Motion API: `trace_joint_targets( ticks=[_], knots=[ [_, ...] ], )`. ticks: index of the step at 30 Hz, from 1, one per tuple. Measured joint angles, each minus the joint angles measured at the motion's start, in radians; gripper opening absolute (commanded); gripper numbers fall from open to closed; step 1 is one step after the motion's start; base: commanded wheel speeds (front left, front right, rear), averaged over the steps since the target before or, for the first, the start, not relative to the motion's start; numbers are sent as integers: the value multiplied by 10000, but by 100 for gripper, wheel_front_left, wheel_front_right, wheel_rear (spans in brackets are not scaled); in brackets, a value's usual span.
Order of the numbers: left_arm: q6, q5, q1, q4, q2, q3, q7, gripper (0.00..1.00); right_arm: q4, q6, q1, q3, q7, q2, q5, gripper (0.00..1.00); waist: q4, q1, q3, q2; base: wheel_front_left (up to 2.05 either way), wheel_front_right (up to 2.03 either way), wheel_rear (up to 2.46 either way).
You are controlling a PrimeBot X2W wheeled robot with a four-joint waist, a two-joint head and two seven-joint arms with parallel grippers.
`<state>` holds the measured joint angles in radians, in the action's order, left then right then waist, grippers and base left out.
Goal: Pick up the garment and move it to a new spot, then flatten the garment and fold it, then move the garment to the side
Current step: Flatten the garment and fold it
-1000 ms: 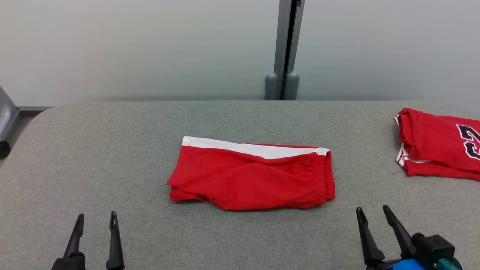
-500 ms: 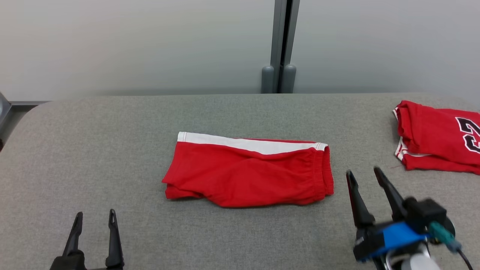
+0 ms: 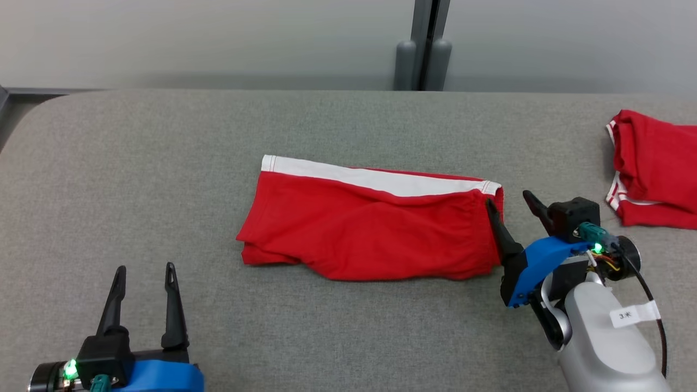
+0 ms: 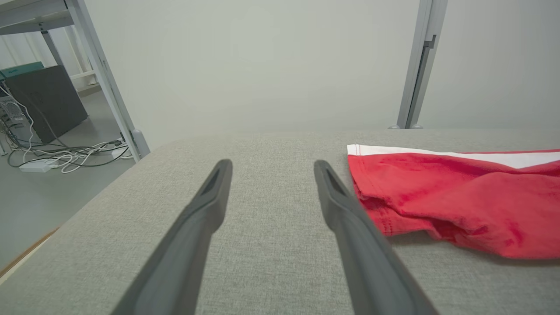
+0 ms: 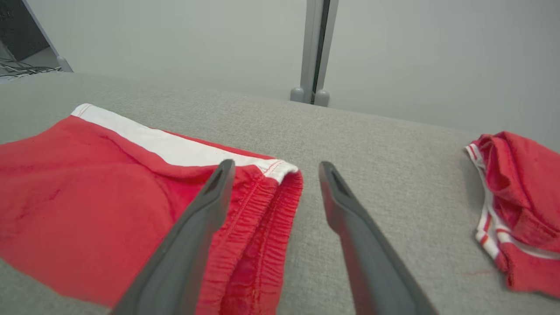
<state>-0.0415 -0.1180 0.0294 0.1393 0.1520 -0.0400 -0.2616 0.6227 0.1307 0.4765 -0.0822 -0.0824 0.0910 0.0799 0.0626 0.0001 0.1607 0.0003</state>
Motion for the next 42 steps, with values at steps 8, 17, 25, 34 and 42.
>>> trace_joint_targets(
  ticks=[8,17,25,34,42],
  knots=[
    [167,148,-535,153,-217,33,-2,100,2314,0,676,-50,-476,-215,75,100,182,1,531,0,0,0,0],
    [282,303,-698,274,-355,132,-2,100,3986,0,1179,-213,-869,-313,464,100,289,-2,557,-2,0,0,0],
    [380,391,-673,382,-416,263,-2,100,4529,0,1503,-777,-1352,-336,1429,0,291,-2,367,-1,0,0,0],
    [408,405,-190,299,-424,566,-2,100,4539,0,1444,-1406,-1197,1593,2330,0,-81,-2,-199,-2,0,0,0],
    [368,458,140,159,-535,635,-2,100,3486,0,1280,-2347,431,2746,4034,0,-414,-2,-417,-2,0,0,0]
  ],
)
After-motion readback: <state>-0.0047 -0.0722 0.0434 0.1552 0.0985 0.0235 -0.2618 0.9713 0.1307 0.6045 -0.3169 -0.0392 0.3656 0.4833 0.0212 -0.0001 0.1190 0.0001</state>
